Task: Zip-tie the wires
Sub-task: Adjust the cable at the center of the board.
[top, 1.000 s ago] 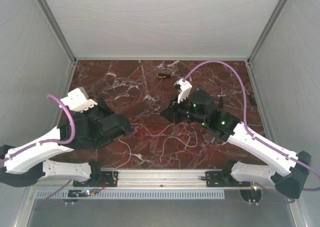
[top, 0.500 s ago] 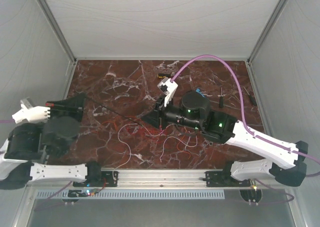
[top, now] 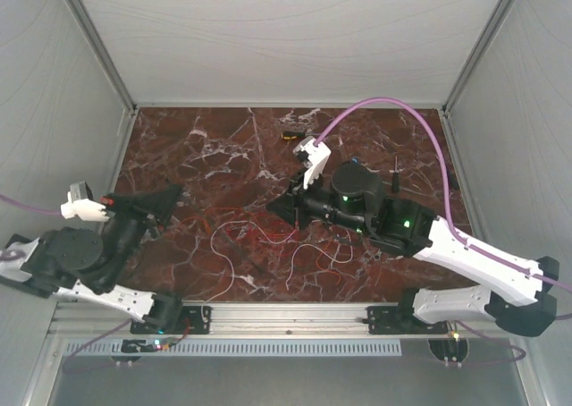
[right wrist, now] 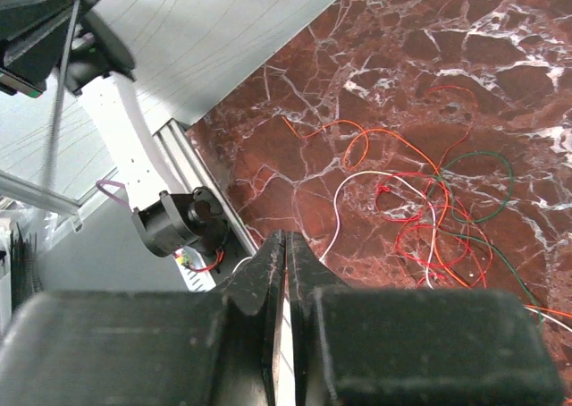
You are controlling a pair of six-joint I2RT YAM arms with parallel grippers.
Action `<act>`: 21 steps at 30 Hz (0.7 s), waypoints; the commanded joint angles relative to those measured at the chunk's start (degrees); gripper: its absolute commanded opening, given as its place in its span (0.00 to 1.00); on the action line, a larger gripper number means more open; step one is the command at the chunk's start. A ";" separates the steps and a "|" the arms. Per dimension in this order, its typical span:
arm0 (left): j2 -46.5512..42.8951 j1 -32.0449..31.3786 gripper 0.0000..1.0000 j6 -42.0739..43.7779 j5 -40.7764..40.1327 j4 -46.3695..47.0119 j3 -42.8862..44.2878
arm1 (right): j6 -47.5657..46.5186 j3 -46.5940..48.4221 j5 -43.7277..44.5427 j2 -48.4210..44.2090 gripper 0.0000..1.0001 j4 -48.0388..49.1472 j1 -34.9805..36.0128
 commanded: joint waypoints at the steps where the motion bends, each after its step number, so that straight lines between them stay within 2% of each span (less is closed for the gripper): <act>1: 10.50 7.99 0.00 19.02 -1.66 14.56 4.68 | -1.58 1.57 3.29 -2.60 0.01 -1.01 0.00; 3: 18.20 14.07 0.00 26.02 -1.65 14.40 9.84 | -1.93 1.91 3.45 -2.61 0.01 -1.76 -0.05; 6: 29.85 23.10 0.00 28.74 -1.21 12.83 16.07 | -2.77 1.98 4.66 -3.06 0.00 -3.56 -0.06; 8: 37.52 29.73 0.00 33.14 5.16 12.81 21.31 | -3.51 2.11 6.79 -3.67 0.00 -5.33 -0.12; 9: 40.25 35.48 0.00 35.15 15.13 13.56 23.26 | -3.91 1.77 7.83 -4.27 0.00 -5.84 -0.18; 10: 41.09 43.25 0.00 38.54 31.50 17.93 21.89 | -4.14 1.40 8.49 -5.01 0.00 -6.14 -0.37; 11: 40.05 52.97 0.00 40.69 49.63 28.29 16.72 | -4.37 1.03 8.72 -5.86 0.00 -6.16 -0.56; 12: 38.78 59.80 0.00 39.20 62.53 41.18 10.03 | -4.51 0.61 8.64 -6.73 0.00 -6.06 -0.71; 13: 38.42 62.82 0.00 38.37 66.09 46.33 6.04 | -4.69 0.32 8.71 -7.69 0.00 -6.04 -0.88; 16: 40.53 64.42 0.00 46.60 61.78 49.37 5.16 | -5.13 -0.45 9.54 -10.22 0.00 -6.17 -1.17; 19: 39.43 68.24 0.00 51.12 64.05 52.86 2.48 | -6.59 -2.15 10.86 -12.02 0.00 -6.01 -1.85; 21: 36.96 69.97 0.00 53.48 62.39 52.17 0.36 | -7.18 -3.63 10.99 -12.41 0.00 -5.45 -2.93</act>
